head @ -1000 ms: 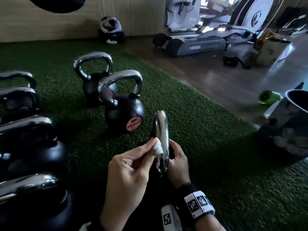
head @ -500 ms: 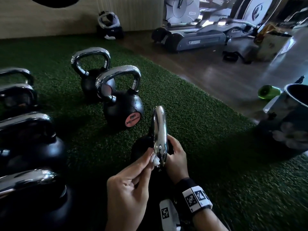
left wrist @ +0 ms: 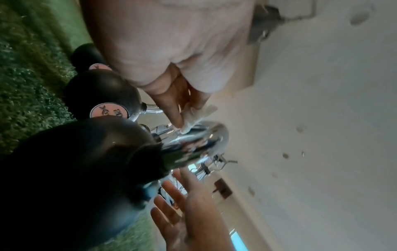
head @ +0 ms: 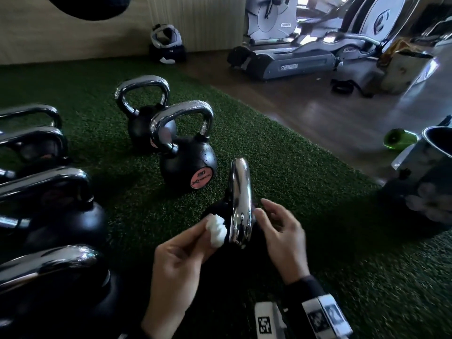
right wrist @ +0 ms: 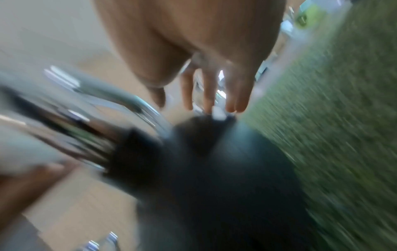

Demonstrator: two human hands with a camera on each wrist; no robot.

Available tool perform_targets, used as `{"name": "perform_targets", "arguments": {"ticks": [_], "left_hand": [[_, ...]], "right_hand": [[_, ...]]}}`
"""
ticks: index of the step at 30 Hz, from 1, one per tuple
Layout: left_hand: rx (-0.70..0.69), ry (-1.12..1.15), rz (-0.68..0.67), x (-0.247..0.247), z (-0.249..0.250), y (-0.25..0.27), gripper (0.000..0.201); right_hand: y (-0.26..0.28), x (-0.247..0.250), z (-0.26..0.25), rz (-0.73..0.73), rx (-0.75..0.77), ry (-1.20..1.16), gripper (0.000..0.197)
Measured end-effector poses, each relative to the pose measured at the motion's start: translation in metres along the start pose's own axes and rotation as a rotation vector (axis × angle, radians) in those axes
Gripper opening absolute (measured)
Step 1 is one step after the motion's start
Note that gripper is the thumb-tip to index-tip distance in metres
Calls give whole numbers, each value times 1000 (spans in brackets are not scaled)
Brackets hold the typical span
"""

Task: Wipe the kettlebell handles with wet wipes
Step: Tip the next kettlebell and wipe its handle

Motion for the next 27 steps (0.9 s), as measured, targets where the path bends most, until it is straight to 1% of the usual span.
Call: {"name": "perform_targets", "arguments": {"ticks": [1, 2, 3, 5, 6, 7, 8, 9, 10, 12, 15, 16, 17, 19, 21, 22, 24, 25, 27], "left_hand": [[33, 85, 23, 0, 4, 0, 27], [56, 145, 34, -2, 8, 0, 27], [71, 189, 38, -4, 12, 1, 27], [67, 238, 37, -8, 22, 2, 24], [47, 218, 13, -13, 28, 3, 28], [23, 177, -21, -18, 33, 4, 37], [2, 134, -43, -22, 37, 5, 38], [-14, 107, -52, -26, 41, 6, 31], [-28, 79, -69, -30, 44, 7, 25], [-49, 28, -102, -40, 49, 11, 20], [-104, -93, -165, -47, 56, 15, 13], [-91, -90, -209, -48, 56, 16, 13], [-70, -71, -250, -49, 56, 17, 17], [-50, -49, -322, -52, 55, 20, 27], [-109, -134, -292, -47, 56, 17, 24], [-151, -212, -247, -39, 53, 13, 27], [-162, -393, -170, -18, 35, -1, 49], [-141, -486, -178, -9, 21, -9, 60], [-71, -699, -307, -2, -11, -19, 85]], "right_hand": [[8, 18, -13, 90, 40, -8, 27], [18, 33, -28, 157, 91, -34, 20], [27, 44, -45, 178, 142, -70, 17], [46, 52, -81, 127, 229, -142, 16], [54, 51, -96, 85, 263, -172, 17], [61, 48, -107, 38, 286, -196, 19], [66, 44, -114, -6, 297, -217, 21], [69, 39, -118, -49, 297, -251, 23], [71, 34, -120, -90, 283, -300, 23], [70, 28, -115, -157, 207, -426, 23], [69, 23, -102, -241, 20, -627, 27], [70, 22, -99, -268, -31, -669, 28], [70, 22, -95, -283, -69, -690, 27], [67, 24, -86, -272, -130, -736, 26], [61, 27, -79, -227, -174, -792, 29], [57, 28, -74, -199, -192, -815, 30], [49, 30, -63, -154, -235, -879, 29], [45, 30, -56, -137, -260, -912, 29], [37, 31, -39, -101, -308, -955, 30]]}}
Point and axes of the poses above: each hand's wrist, its own y-axis away from the middle knuckle, its own x-axis out of the back of the hand, z = x × y, the point moved 8 cm from there along -y, towards the middle knuckle, and after that the axes turned 5 degrees about y, right-handed, at the moved point
